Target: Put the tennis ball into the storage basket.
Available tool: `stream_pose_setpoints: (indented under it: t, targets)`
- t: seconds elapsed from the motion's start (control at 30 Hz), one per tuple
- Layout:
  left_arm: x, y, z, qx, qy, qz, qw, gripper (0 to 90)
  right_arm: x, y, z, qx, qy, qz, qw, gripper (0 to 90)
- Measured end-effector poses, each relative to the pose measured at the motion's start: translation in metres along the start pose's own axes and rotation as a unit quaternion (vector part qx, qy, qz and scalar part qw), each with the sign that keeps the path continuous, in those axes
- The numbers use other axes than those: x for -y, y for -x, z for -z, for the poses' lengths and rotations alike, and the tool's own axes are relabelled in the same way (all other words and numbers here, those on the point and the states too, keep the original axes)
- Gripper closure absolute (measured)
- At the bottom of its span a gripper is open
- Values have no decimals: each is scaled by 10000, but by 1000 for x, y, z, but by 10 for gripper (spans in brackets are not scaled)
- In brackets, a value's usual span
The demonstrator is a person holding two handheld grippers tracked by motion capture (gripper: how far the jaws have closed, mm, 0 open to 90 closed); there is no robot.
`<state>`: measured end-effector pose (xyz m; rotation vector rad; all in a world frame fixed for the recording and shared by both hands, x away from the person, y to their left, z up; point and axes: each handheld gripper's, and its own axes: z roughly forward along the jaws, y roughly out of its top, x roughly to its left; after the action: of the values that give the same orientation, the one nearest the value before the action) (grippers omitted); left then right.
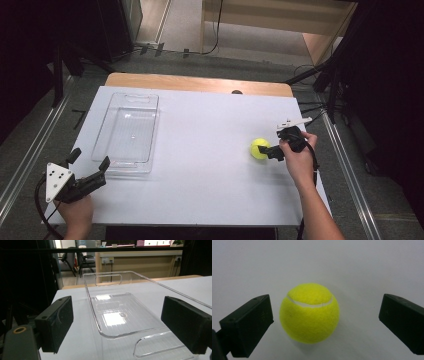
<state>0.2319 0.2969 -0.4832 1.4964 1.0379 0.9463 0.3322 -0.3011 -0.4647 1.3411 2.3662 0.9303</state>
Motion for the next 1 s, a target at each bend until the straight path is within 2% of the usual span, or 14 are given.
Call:
stream_pose_setpoints:
  t: [0.13,0.17,0.37,0.7,0.93,1.0]
  targets:
    - [0,0,0,0,0,-3,10000,113,-2,-2,-3,-125,-163,32,9998,0]
    - [0,0,0,3,5,0,10000,113,-3,-2,-5,-163,-214,101,9996,0]
    - [0,0,0,-13,2,4,10000,113,-7,-4,-9,-204,-375,107,9990,0]
    - [0,0,1,-9,-2,11,10000,113,-11,-9,-22,-358,-824,298,9955,0]
    - [0,0,0,-4,13,17,10000,113,-11,-9,-27,-421,-1017,294,9935,0]
    - [0,0,0,-2,10,19,10000,113,-11,-9,-28,-409,-1042,276,9933,57]
